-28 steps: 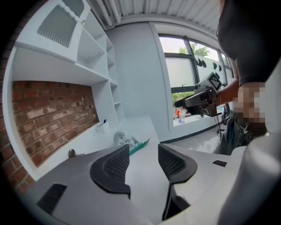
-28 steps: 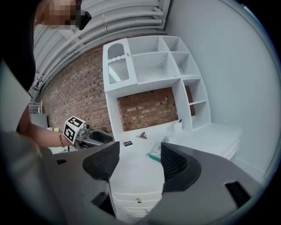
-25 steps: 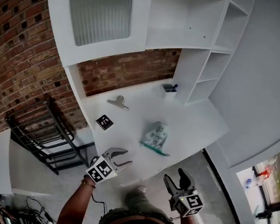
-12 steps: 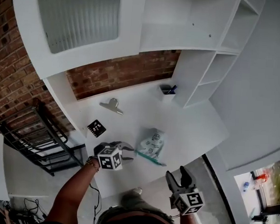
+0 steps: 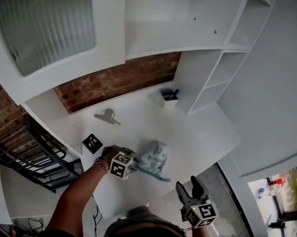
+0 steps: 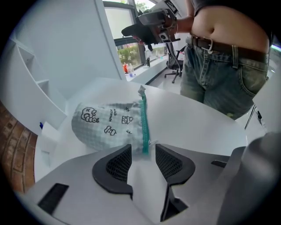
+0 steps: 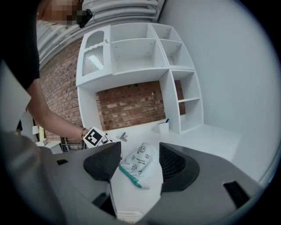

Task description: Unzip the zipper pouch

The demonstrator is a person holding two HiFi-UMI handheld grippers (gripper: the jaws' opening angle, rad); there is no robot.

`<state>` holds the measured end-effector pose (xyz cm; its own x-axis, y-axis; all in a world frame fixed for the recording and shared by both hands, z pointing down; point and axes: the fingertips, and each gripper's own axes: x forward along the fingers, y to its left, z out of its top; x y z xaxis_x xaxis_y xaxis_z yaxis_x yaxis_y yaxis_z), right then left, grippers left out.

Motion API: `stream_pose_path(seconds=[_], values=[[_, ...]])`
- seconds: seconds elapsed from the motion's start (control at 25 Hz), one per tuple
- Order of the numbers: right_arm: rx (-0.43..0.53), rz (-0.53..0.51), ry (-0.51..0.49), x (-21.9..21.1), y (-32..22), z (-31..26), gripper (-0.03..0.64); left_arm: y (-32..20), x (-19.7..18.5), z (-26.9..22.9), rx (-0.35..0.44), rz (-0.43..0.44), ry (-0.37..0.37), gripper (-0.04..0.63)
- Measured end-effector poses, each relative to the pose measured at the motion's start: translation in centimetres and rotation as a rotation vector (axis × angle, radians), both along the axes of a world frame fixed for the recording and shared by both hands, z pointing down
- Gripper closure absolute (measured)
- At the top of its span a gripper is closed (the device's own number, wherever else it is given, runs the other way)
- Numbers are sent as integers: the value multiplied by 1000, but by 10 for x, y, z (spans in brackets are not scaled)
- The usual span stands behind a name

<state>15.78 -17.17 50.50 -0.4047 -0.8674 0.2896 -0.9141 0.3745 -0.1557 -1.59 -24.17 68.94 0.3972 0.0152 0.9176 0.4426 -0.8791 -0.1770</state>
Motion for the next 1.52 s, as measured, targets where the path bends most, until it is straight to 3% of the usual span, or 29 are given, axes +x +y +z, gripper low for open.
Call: stream_pose_path(seconds=[0.24,0.52,0.8,1.04,1.08,1.24,1.32,1.48,1.52], values=[[-11,-5,-10,3,-17,6,345,-9,-3,20,-47,42,-87,430],[-25,-8,-23,6,-26,13,346,-10,-3,20,-85,7,-96,434],[-26,-37,-21,3,-34,15,345,-4,-5,22,-153,-85,-104,512],[-28,-54,-26,-6,-33,17,347,-1,-3,23,-135,-94,-160,532],[-27,-57,-26,-8,-32,17,347,-1,-2,23,-140,-114,-154,585],[-20,-57,-19,-12,-29,16,347,3,-1,21,-177,-225,-95,595],[-19,-52,-19,-11,-28,16,347,4,-2,20,-153,-231,-70,595],[-19,-34,-16,-8,-26,16,347,6,-4,20,-52,-147,-64,589],[-18,-31,-14,-7,-25,16,347,7,-3,19,-56,-130,-62,547]])
